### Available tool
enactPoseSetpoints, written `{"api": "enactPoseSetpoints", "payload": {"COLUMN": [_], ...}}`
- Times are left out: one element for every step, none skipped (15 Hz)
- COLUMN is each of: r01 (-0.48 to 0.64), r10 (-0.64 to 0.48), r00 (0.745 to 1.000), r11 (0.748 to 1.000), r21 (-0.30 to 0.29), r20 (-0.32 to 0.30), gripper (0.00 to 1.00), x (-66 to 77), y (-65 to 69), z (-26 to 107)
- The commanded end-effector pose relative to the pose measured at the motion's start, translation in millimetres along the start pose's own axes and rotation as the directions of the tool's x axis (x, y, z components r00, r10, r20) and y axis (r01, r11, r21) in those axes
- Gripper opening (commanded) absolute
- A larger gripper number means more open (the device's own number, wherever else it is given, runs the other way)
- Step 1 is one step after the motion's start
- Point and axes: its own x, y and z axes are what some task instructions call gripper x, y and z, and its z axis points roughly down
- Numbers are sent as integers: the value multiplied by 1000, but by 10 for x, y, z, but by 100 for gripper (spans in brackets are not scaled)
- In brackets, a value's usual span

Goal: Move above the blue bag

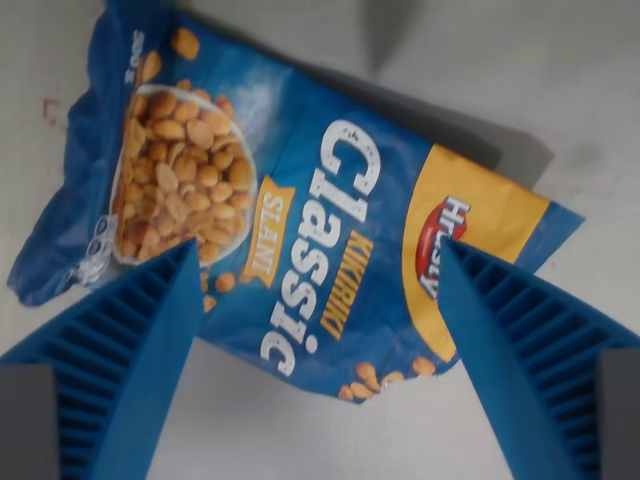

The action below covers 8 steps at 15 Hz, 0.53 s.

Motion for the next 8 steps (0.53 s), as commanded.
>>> {"api": "enactPoseSetpoints", "payload": {"r01": [-28,-28,-27,-27,-25,-25,-24,-23], "r10": [28,28,27,26,25,25,23,22], "r00": [1000,1000,1000,1000,1000,1000,1000,1000], "r11": [999,999,999,999,999,999,999,999], "r21": [24,25,26,27,27,28,28,28], "r20": [6,6,8,10,11,12,13,15], "gripper": [100,100,100,100,100,100,100,100], "x": [98,106,112,118,122,126,129,132], "y": [38,42,46,49,51,53,55,56], "z": [31,38,43,47,49,50,50,50]}}
